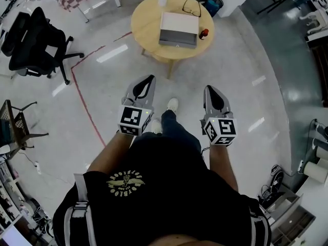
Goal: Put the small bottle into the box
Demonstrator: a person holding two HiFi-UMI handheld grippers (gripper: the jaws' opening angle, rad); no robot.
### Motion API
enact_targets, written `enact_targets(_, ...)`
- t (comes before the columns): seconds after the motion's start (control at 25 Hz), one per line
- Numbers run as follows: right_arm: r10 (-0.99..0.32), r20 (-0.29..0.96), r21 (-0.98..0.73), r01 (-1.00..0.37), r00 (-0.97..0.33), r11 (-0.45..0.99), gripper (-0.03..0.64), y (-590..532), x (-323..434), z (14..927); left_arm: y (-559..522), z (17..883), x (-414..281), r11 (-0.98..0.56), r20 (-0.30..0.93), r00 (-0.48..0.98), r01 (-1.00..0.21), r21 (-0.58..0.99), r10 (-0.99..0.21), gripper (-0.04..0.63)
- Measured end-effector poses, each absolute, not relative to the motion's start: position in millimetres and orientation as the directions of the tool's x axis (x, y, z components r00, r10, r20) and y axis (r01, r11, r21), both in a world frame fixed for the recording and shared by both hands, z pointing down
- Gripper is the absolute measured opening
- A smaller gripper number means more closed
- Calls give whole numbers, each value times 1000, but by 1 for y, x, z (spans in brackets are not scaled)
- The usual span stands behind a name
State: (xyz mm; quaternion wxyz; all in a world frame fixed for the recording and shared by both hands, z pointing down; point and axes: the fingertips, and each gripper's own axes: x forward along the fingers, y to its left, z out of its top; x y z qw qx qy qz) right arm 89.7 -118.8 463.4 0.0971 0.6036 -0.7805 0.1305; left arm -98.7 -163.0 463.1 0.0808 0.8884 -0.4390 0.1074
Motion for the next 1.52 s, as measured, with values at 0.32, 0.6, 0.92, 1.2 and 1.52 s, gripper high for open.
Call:
enact_targets(0.32, -904, 328, -117, -961, -275, 250, 8, -163, 108, 482, -201, 478, -68, -615, 302, 601, -787, 56, -741, 0)
enact_targets(0.6, -910, 305, -137, -958, -281, 250, 8, -216, 139, 476, -251, 469, -38, -606, 302, 591, -794, 50, -748, 0)
enact_targets(0.92, -927, 211, -127, -949, -309, 288, 8, -278, 182, 442, -318, 423, 6, -598, 239, 576, -801, -22, -781, 0)
enact_targets(1.2, -915, 195, -147, -933, -353, 329, 8, -311, 203, 442, -344, 414, 6, -528, 217, 504, -847, -66, -836, 0)
enact_targets(1.52, -903, 216, -186, -924, -371, 335, 8, -326, 209, 453, -352, 412, -1, -498, 231, 470, -863, -81, -852, 0)
